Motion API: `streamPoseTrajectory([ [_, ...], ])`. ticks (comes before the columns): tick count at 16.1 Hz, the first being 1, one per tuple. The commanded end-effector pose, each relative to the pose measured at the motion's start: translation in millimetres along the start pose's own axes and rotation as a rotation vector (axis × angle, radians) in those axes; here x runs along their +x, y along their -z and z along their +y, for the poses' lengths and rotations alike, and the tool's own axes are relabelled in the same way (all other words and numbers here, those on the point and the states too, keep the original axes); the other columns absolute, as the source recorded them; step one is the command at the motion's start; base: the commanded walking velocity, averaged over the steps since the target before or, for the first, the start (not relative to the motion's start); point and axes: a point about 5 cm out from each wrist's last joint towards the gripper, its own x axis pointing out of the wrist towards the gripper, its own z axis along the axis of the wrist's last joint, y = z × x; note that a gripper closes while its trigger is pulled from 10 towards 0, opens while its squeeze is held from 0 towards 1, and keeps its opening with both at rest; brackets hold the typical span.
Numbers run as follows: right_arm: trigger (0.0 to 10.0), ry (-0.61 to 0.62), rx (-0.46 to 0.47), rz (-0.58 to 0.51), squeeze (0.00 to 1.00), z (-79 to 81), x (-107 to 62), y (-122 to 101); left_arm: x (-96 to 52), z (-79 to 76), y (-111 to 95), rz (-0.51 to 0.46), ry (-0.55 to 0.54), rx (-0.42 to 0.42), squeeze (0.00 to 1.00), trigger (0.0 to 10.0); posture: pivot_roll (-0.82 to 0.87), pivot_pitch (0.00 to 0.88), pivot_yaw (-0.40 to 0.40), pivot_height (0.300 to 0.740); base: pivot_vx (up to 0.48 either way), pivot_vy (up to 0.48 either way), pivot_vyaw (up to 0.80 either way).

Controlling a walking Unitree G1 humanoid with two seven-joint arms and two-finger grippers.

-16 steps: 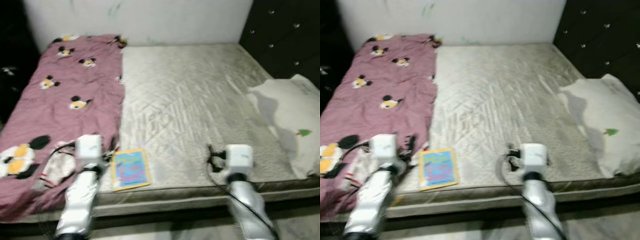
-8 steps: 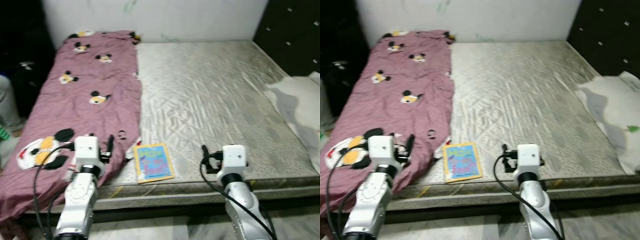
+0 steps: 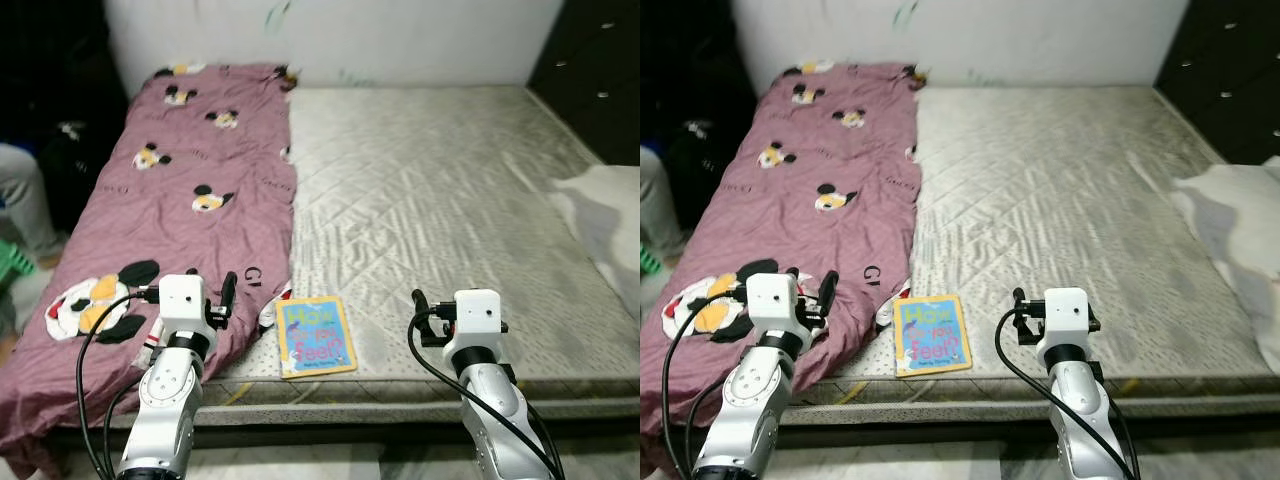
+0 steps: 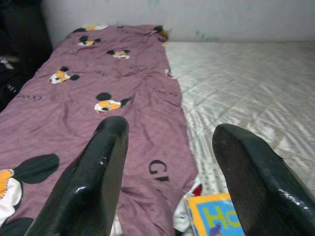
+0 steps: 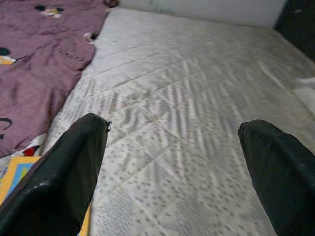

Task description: Clean up the room

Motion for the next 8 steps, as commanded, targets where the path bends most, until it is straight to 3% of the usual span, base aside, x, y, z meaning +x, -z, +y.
streamPoseTrajectory([
  [1, 10.0, -0.001, 0.006, -0.006, 0.00, 1.7, 1.0, -2.8, 0.3, 2.0, -3.0, -0.013, 0.004, 0.003, 0.00, 10.0, -0.09, 0.074, 0.025, 0.740, 0.420, 0.000, 0.00],
  [4, 10.0, 0.003, 0.010, -0.002, 0.00, 1.3, 1.1, -2.4, 0.8, 1.7, -1.8, -0.002, 0.006, 0.004, 0.00, 10.0, -0.10, 0.074, 0.026, 0.740, 0.380, 0.000, 0.00],
  [8, 10.0, 0.003, 0.010, 0.000, 0.00, 0.9, 1.4, -2.2, 1.0, 2.3, -1.0, 0.004, -0.004, -0.001, 0.00, 10.0, -0.10, 0.075, 0.025, 0.740, 0.000, 0.000, 0.00],
])
